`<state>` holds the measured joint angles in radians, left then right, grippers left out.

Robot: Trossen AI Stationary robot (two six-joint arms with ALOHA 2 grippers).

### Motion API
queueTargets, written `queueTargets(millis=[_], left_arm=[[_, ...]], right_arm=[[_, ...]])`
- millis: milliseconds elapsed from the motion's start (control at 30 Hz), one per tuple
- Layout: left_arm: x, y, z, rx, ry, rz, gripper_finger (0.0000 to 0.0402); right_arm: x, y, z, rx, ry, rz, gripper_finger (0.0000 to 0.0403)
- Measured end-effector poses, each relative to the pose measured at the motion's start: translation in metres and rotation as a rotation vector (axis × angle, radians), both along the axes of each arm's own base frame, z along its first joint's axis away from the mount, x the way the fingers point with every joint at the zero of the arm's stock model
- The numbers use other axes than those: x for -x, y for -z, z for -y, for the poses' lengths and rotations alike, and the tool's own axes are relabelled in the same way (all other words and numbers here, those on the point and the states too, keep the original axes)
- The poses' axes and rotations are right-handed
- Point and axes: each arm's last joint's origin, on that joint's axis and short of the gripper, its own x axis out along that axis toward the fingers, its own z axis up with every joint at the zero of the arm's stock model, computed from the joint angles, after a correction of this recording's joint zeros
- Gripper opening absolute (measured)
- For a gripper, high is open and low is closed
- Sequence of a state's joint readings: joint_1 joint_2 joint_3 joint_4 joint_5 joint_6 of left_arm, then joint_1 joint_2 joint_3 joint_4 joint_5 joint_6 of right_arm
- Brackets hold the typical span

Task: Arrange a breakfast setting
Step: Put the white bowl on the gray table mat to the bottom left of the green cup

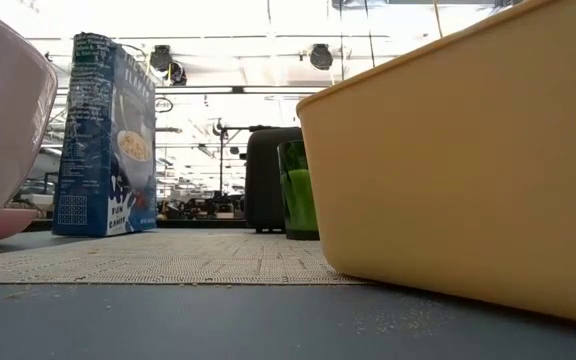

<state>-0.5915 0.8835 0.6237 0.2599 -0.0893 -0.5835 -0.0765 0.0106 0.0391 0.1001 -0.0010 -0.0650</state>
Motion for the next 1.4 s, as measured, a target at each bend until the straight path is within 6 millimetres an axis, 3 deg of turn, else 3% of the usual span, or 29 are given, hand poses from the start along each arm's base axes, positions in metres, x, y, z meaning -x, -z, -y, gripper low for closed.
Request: queueTargets(millis=[333,600,933,1400], left_arm=[[-0.038,-0.018,0.044,-0.264,-0.031,-0.291,0.0234],[-0.055,-0.012,0.07,-0.468,-0.025,-0.532,0.0234],[-0.062,0.021,0.07,-0.591,-0.076,-0.758,0.0234],[-0.08,0.054,0.07,-0.693,-0.079,-0.881,0.0234]], right_arm=[[0.0,0.0,0.0,0.0,0.0,0.0,0.0002],[0.0,0.0,0.0,0.0,0.0,0.0,0.0002],[0.0,0.0,0.0,0.0,0.0,0.0,0.0002],[0.0,0.0,0.0,0.0,0.0,0.0,0.0002]])
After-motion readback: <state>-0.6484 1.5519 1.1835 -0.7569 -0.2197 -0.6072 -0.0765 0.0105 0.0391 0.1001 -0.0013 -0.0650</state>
